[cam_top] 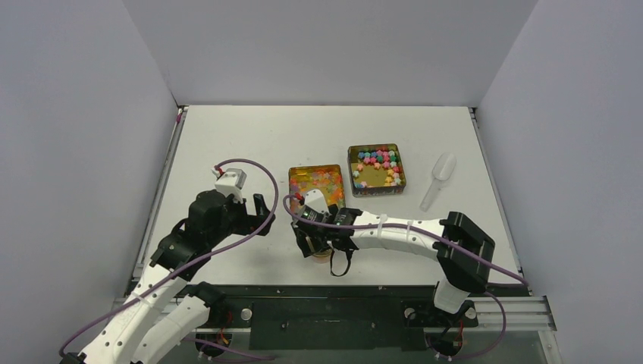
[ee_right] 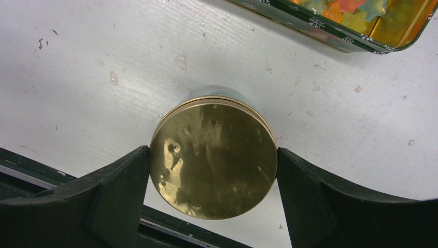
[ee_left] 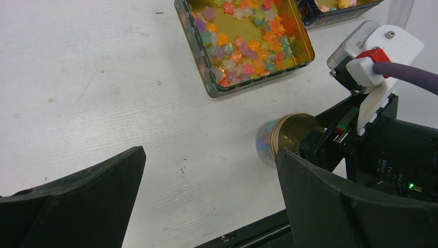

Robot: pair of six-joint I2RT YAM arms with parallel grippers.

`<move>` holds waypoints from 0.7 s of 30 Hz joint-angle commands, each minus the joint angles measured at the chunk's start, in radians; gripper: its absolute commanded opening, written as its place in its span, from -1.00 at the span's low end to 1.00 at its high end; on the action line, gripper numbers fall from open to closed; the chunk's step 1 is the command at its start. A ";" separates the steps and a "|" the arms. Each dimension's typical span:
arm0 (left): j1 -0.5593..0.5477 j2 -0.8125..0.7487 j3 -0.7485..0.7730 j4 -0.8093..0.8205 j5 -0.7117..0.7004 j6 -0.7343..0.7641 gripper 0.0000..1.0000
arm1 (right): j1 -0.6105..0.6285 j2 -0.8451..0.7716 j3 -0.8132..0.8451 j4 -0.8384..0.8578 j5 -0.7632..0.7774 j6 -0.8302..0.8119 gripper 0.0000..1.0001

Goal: Pack the candies
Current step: Close the bottle lid on the packing bottle.

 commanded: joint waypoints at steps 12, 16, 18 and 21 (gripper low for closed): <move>-0.001 0.006 0.010 0.029 0.008 0.004 0.93 | -0.039 -0.078 -0.162 -0.086 0.047 0.028 0.42; -0.001 0.004 0.010 0.028 0.008 0.004 0.93 | -0.056 -0.103 -0.182 -0.100 0.055 0.021 0.43; -0.001 0.004 0.010 0.028 0.007 0.004 0.93 | -0.061 -0.114 -0.186 -0.114 0.059 0.015 0.43; -0.001 0.003 0.010 0.029 0.007 0.004 0.93 | -0.069 -0.128 -0.195 -0.123 0.069 0.012 0.44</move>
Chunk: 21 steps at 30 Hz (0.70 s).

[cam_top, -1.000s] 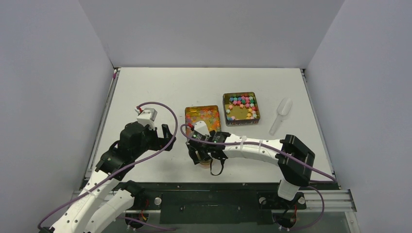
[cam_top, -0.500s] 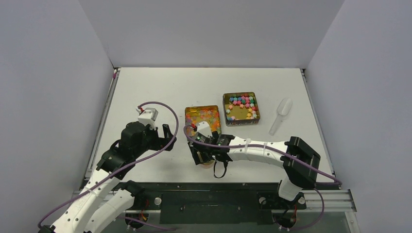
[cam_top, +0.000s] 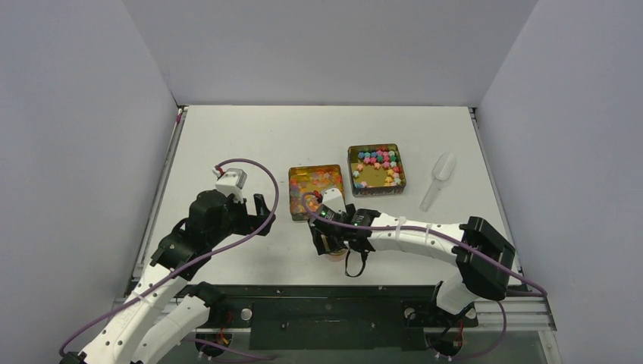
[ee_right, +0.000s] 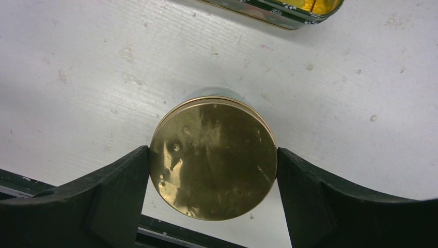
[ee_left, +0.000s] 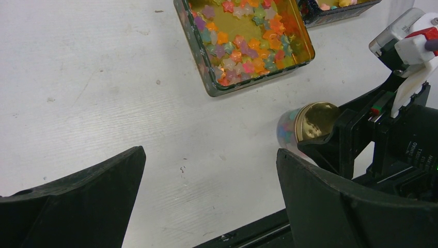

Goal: Pack the candies
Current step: Close the bottle lid on the packing bottle.

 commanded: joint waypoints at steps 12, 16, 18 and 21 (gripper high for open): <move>0.000 -0.001 0.010 0.030 0.005 0.005 0.93 | -0.021 0.005 -0.048 -0.090 -0.017 0.010 0.63; 0.001 -0.002 0.010 0.029 0.005 0.005 0.93 | -0.020 0.009 -0.042 -0.084 -0.019 0.014 0.73; 0.002 -0.002 0.010 0.029 0.005 0.005 0.93 | -0.020 0.009 -0.040 -0.083 -0.019 0.013 0.76; 0.002 -0.002 0.010 0.030 0.006 0.005 0.93 | -0.020 0.005 -0.037 -0.081 -0.018 0.012 0.82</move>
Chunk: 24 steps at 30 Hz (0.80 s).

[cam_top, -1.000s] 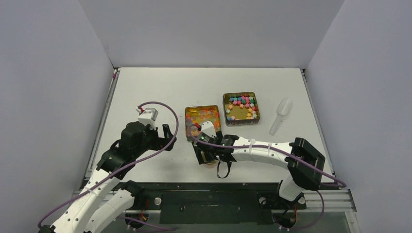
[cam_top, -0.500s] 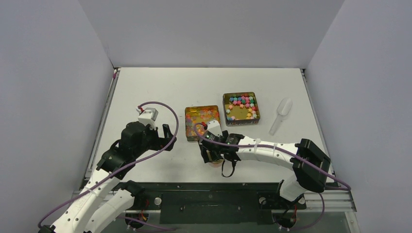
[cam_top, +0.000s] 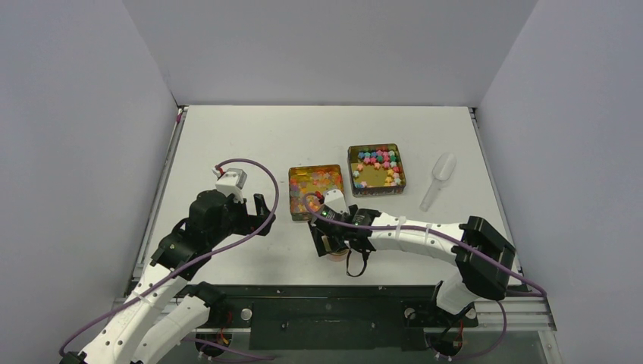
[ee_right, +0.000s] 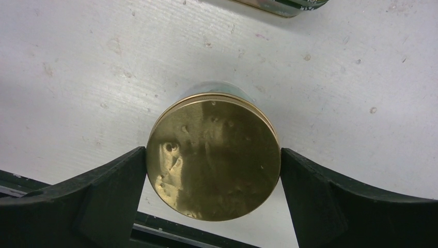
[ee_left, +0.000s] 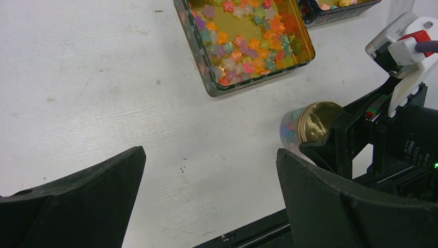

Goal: Pack the candies
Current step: Close the bottle lid on the packing bottle.

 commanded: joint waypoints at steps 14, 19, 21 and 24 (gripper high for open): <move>0.008 -0.001 0.008 0.033 0.015 0.005 0.93 | 0.001 -0.037 0.026 -0.085 -0.019 -0.001 0.93; 0.008 0.002 0.007 0.036 0.020 0.005 0.93 | 0.010 -0.076 0.045 -0.121 -0.008 -0.002 0.94; 0.008 0.006 0.007 0.037 0.024 0.005 0.93 | 0.013 -0.097 0.046 -0.125 -0.010 0.000 0.94; 0.008 0.006 0.006 0.037 0.023 0.007 0.93 | 0.019 -0.133 0.046 -0.124 -0.026 0.001 0.94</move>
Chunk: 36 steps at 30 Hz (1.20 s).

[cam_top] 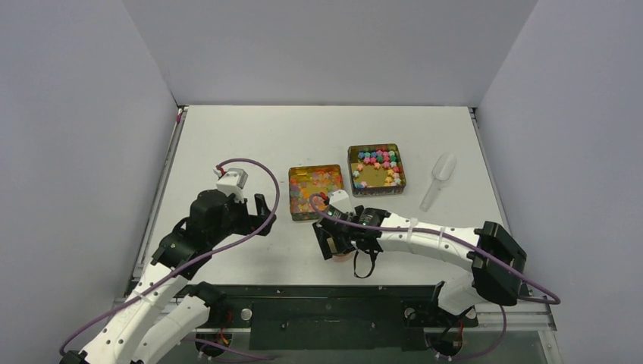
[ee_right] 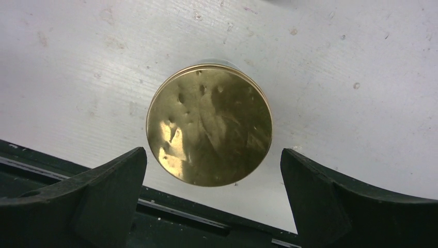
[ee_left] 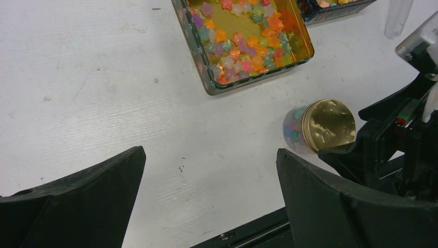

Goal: Pack the candies
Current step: Close the bottle lid on the packing bottle.

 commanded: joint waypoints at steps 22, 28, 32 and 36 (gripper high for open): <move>-0.319 -0.001 -0.011 0.092 -0.113 -0.077 0.93 | -0.046 -0.387 -0.049 0.035 0.053 -0.049 0.94; -0.569 0.013 -0.097 0.221 -0.326 -0.153 0.93 | -0.141 -0.470 -0.095 0.064 0.018 -0.087 0.92; -0.761 0.062 -0.155 0.354 -0.510 -0.141 0.93 | -0.184 -0.512 -0.122 0.078 0.010 -0.108 0.90; -0.882 0.131 -0.221 0.503 -0.619 -0.111 0.93 | -0.224 -0.562 -0.163 0.112 -0.023 -0.119 0.89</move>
